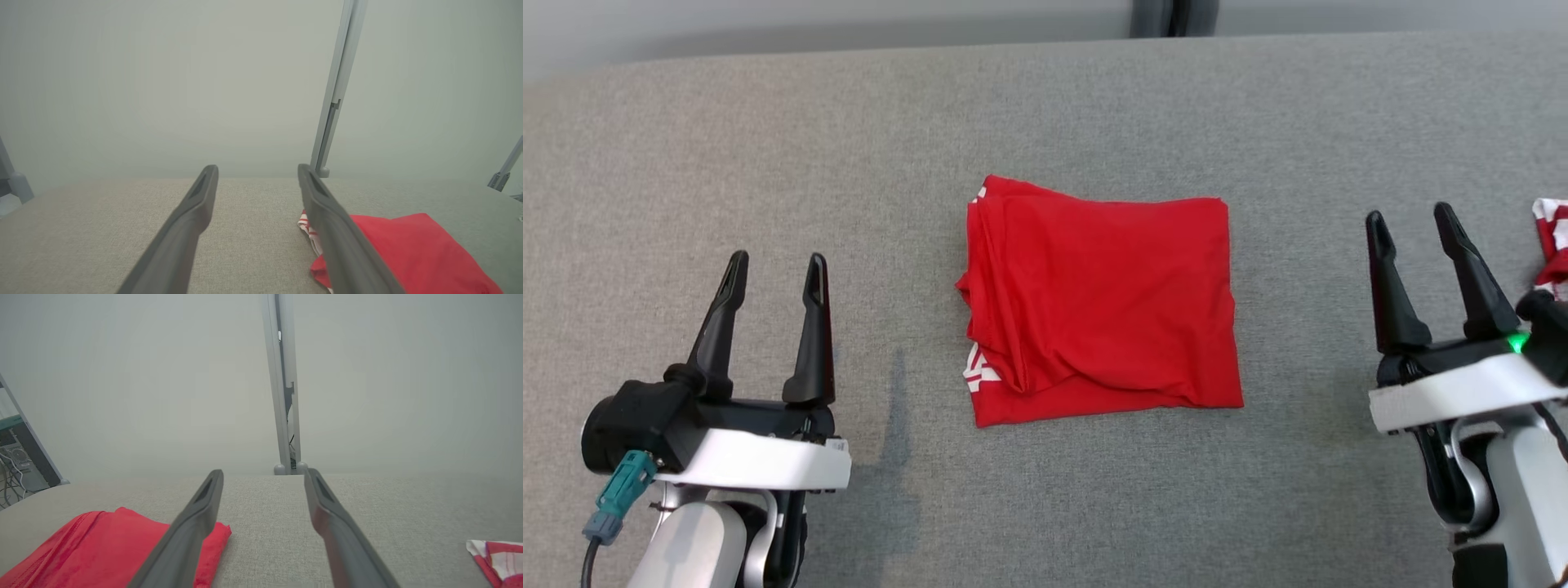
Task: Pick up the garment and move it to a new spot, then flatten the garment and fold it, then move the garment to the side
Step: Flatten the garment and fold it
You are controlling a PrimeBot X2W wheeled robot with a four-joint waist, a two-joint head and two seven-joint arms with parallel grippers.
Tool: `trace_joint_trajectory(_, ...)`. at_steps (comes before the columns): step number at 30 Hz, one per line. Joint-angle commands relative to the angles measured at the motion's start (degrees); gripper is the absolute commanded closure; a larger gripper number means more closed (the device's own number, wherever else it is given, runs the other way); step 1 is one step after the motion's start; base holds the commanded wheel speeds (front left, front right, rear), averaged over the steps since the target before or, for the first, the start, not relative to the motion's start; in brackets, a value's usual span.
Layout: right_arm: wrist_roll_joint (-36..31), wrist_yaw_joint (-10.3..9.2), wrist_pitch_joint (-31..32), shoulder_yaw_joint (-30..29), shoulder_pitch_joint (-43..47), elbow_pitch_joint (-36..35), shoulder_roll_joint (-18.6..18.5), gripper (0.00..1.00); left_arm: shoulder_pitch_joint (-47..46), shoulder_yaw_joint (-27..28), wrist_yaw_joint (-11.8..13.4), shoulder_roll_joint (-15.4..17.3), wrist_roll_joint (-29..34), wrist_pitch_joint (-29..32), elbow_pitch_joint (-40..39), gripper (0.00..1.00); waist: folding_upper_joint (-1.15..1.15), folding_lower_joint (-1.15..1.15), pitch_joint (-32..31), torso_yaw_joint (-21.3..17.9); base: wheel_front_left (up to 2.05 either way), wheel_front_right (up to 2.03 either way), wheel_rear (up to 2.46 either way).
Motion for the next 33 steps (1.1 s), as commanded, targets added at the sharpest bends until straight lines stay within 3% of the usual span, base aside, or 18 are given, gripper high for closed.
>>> trace_joint_trajectory(1,-1.09,0.0,0.58,-1.03,1.48,-1.09,0.4,0.0,0.83,0.25,0.23,0.52,-0.06,0.14,-0.14,0.0,0.0,0.0,-1.28,-0.65,0.0,0.0,0.0)
trace_joint_trajectory(20,-7.86,0.0,8.24,-6.42,17.05,-11.63,4.23,0.0,8.91,-1.39,1.51,4.08,1.6,2.29,1.53,0.0,0.0,0.0,-12.88,-2.51,0.0,0.0,0.0)
trace_joint_trajectory(33,-8.35,0.0,11.01,-9.71,20.9,-14.46,5.05,0.0,11.73,-0.95,2.83,4.78,0.52,3.39,0.66,0.0,0.0,0.0,-15.75,-2.39,0.0,0.0,0.0)
